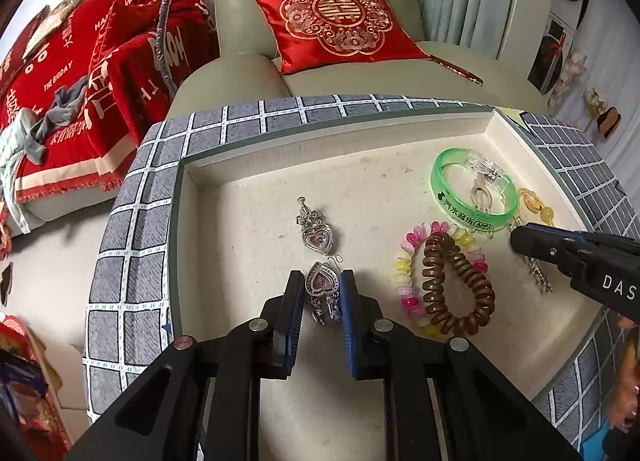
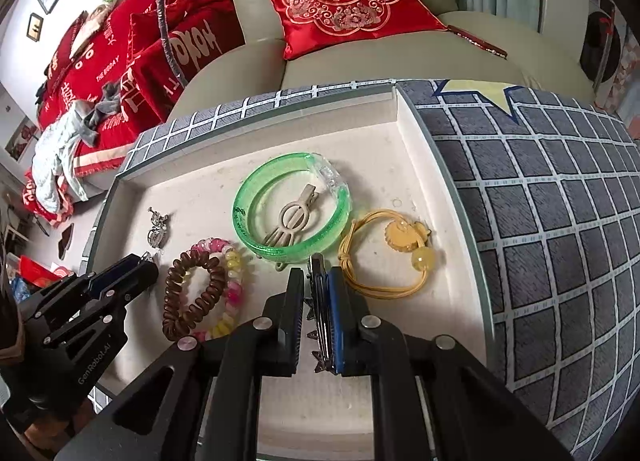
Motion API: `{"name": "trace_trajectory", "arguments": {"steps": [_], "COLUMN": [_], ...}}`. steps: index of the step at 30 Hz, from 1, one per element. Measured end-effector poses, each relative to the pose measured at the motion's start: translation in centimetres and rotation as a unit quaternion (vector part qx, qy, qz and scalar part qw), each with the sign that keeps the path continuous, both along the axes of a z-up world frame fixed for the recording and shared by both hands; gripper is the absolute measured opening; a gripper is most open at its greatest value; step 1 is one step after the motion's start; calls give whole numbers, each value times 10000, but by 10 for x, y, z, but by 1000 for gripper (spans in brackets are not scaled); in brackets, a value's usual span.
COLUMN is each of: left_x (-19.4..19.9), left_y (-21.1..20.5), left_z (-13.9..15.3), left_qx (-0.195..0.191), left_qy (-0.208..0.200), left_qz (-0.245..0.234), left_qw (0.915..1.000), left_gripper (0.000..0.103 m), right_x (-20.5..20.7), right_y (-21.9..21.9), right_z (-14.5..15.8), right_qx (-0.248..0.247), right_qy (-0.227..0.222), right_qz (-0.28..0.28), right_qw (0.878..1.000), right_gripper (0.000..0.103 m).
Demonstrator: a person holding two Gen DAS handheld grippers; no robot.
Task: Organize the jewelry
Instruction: 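Open the right tool to drop the hairpin while the left tool releases the pendant, then withdraw both open tools from the tray toward the braided bracelet and claw clip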
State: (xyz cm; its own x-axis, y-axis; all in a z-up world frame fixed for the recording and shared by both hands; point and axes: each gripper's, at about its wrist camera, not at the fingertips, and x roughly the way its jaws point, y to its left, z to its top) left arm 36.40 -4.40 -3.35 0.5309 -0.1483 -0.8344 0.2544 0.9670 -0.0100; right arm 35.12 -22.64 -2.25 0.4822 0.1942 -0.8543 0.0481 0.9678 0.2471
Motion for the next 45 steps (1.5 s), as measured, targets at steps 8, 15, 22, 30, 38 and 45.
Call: {"name": "trace_trajectory", "arguments": {"steps": [8,15,22,30,38,45], "left_x": [-6,-11,-17,-24,-30,-48], "left_y": [2,-1,0,9,13,21], "left_z": [0,9,21,37,46,49], "left_qx": [39,114,119,73,18,17], "left_qy": [-87,-362,-635,-1095,-1078,-985], "left_qz": [21,56,181,565,493,531], "left_qw": [10000,9993,9977,9924,9929,9937], "left_gripper": [33,33,33,103,103,103], "right_x": [-6,-16,-25,-31,-37,-53], "right_y": [-6,-3,-3,-14,-20,-13], "right_z": [8,19,30,38,41,53], "right_qx": [191,351,406,407,505,494], "right_qy": [-100,-250,-381,-440,-452,-666], "right_qz": [-54,-27,-84,-184,-247,-173], "right_qw": [9998,9991,9984,9980,9974,9964], "right_gripper": [60,60,60,61,66,90]}}
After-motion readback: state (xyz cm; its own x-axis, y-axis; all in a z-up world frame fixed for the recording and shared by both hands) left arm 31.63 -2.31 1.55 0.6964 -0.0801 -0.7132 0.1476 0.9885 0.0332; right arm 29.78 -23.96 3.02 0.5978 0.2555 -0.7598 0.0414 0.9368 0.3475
